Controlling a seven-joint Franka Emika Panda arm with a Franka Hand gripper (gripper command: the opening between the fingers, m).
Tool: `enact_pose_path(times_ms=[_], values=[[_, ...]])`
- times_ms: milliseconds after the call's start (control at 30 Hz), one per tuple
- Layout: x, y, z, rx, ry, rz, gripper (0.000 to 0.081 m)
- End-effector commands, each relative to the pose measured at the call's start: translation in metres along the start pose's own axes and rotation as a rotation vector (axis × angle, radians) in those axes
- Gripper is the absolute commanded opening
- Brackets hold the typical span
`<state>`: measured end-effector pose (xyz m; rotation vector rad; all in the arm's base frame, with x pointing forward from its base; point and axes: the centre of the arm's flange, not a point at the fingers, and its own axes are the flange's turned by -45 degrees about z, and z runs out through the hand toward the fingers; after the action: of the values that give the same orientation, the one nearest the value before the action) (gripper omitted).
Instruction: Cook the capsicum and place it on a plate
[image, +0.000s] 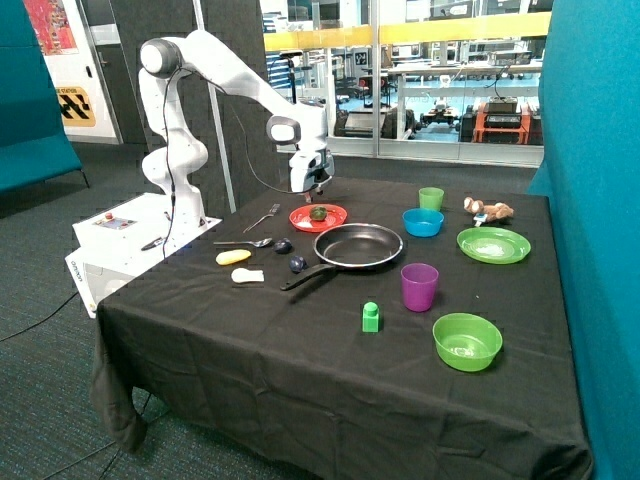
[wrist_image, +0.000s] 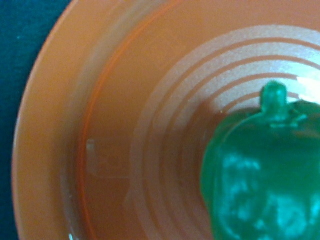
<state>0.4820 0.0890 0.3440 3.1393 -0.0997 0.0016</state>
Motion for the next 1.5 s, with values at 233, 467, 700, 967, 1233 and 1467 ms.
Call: enact_pose_path(times_ms=[233,467,700,967,1233,1467], values=[[0.001,0.018,-0.033,0.0006,-0.001,0.014,0.0808],[0.001,0.023,-0.044,0.0006,-0.001,0.008,0.0808],[0.005,0.025,-0.05,0.0006,-0.001,0.001,0.0808],[0.015,0.03,-0.059,0.0006,-0.001,-0.011,0.0808],[0.022,0.034,-0.057,0.0006,-0.001,-0.02,0.0808],[0.033,0.039,-0.055,0.0006,-0.001,-0.023,0.0808]])
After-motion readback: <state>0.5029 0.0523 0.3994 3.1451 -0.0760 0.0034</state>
